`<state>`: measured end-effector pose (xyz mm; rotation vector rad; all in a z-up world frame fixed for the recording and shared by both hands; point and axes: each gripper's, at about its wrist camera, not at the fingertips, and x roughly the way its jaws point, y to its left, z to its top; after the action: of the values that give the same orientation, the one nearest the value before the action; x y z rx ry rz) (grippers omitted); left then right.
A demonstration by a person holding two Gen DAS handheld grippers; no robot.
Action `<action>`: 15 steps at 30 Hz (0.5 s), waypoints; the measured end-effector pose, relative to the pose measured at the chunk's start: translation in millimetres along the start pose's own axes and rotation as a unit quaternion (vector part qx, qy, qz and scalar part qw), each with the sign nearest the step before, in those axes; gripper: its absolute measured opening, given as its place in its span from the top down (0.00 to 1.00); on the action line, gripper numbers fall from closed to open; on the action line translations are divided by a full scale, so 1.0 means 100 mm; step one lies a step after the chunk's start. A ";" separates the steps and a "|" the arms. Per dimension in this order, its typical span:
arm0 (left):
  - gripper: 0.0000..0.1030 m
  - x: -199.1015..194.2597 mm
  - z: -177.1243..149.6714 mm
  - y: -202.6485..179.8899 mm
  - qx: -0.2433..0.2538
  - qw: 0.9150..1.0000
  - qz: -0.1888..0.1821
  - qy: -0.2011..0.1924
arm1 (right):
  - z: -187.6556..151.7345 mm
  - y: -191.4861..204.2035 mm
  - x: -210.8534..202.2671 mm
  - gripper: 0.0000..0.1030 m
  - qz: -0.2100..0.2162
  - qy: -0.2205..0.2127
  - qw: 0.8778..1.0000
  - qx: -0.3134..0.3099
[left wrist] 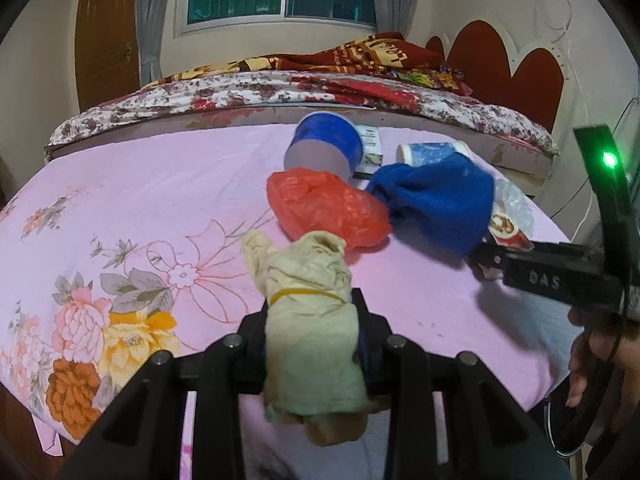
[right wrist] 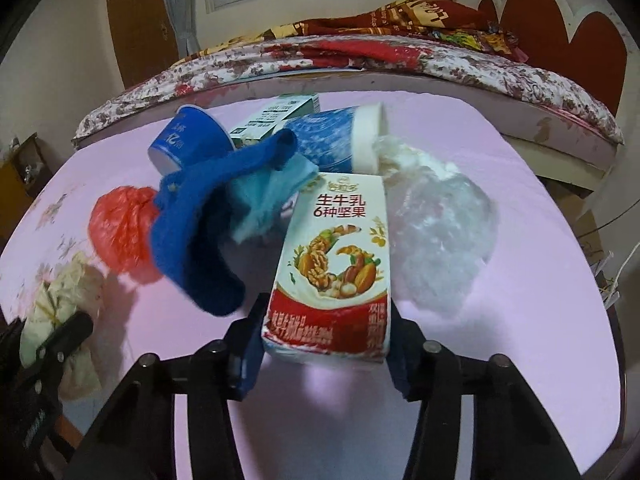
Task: Collect trash
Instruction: 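Grasp the beige cloth with the left tool while the right tool grasps the milk carton, then carry the beige cloth and milk carton over the bin and release both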
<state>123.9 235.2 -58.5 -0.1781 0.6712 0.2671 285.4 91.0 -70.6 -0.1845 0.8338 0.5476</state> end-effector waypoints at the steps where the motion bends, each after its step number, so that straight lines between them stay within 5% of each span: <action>1: 0.67 -0.02 -0.01 -0.02 0.002 1.000 0.000 0.000 | -0.05 -0.01 -0.06 0.49 0.002 -0.003 1.000 -0.004; 15: 0.68 -0.28 -0.08 -0.52 0.038 0.999 -0.029 -0.013 | -0.55 -0.20 -0.96 0.49 0.025 -0.076 0.996 -0.030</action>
<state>113.7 179.0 -42.5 -0.1216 0.6485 0.1873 208.3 16.5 -37.3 -0.1743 0.6758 0.6261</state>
